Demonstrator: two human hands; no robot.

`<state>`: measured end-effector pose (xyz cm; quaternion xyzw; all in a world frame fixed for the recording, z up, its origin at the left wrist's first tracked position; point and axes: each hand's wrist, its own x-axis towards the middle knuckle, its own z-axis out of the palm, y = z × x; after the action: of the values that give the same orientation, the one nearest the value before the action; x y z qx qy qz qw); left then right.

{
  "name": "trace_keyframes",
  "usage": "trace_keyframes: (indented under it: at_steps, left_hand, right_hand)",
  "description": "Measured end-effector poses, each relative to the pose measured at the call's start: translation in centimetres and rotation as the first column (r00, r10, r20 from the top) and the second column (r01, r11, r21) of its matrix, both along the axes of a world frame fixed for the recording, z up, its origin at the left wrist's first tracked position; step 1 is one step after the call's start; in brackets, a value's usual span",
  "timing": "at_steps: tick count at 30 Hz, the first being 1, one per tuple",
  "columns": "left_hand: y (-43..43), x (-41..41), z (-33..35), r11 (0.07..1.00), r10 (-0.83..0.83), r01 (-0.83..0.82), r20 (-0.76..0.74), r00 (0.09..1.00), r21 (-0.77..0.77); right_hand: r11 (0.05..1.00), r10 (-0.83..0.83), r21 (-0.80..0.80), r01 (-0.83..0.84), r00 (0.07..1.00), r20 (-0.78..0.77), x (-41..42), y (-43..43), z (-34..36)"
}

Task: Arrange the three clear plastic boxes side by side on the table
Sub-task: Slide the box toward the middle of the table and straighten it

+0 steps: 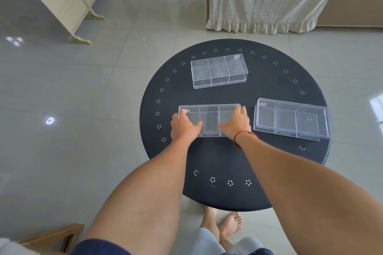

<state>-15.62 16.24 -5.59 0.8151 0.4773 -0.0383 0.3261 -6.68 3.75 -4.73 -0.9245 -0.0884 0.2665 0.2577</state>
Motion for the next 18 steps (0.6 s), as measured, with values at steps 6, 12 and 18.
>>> trace_keyframes:
  at_steps: [6,12,18]
  left_hand:
    - [-0.9,0.6,-0.4,0.924,-0.361,0.370,-0.102,0.927,0.096]
    - [-3.0,-1.1,-0.4,0.939,-0.339,0.342,-0.064,0.939,0.036]
    - [-4.6,-1.9,-0.4,0.939,-0.319,0.325,-0.067,0.945,0.115]
  right_hand:
    - [0.929,0.363,-0.105,-0.354,0.928,0.082,0.2,0.4,-0.2]
    - [0.933,0.356,-0.084,-0.350,0.932,0.066,-1.2,-2.2,-0.6]
    - [0.948,0.313,-0.096,-0.304,0.944,0.101,-2.9,-3.2,-0.4]
